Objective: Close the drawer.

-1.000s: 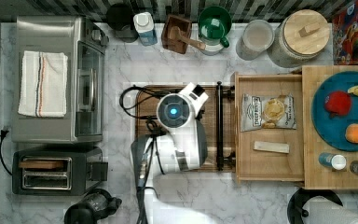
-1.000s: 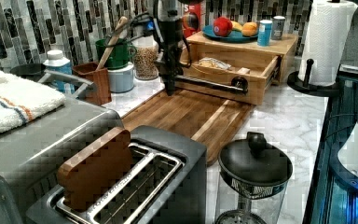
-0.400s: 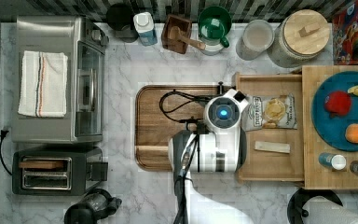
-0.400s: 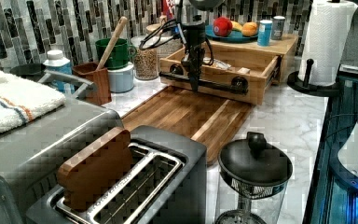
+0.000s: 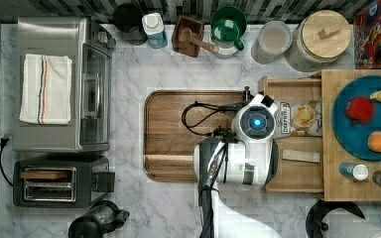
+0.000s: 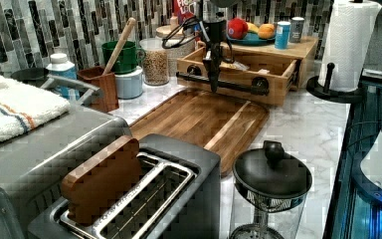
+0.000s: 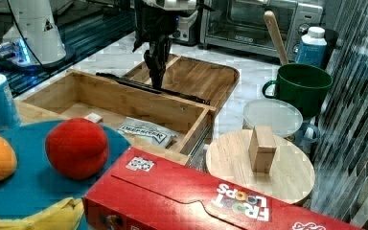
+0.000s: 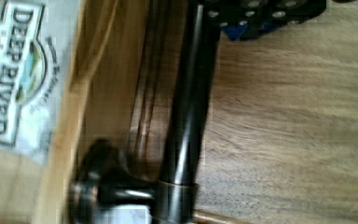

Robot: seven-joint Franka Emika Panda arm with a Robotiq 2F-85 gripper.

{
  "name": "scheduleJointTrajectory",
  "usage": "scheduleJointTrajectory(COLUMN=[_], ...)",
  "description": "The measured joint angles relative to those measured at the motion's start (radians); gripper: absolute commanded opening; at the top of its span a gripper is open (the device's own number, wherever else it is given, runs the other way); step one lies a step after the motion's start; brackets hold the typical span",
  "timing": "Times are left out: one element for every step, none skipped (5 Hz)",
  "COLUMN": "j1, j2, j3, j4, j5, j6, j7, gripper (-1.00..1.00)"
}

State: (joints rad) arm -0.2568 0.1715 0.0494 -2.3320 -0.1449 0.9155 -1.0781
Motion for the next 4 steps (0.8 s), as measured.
scheduleJointTrajectory(j1=[-0.012, -0.05, -0.076, -0.11], j2=[0.005, 0.019, 0.036, 0.056], j3=[-0.025, -0.033, -0.067, -0.098], j4=[0.008, 0.029, 0.057, 0.084], j5=[0.003, 0.003, 0.065, 0.081], j6=[0.001, 0.002, 0.001, 0.012], j7=[-0.112, -0.148, -0.162, -0.201], gripper=[-1.0, -1.0, -1.0, -1.0])
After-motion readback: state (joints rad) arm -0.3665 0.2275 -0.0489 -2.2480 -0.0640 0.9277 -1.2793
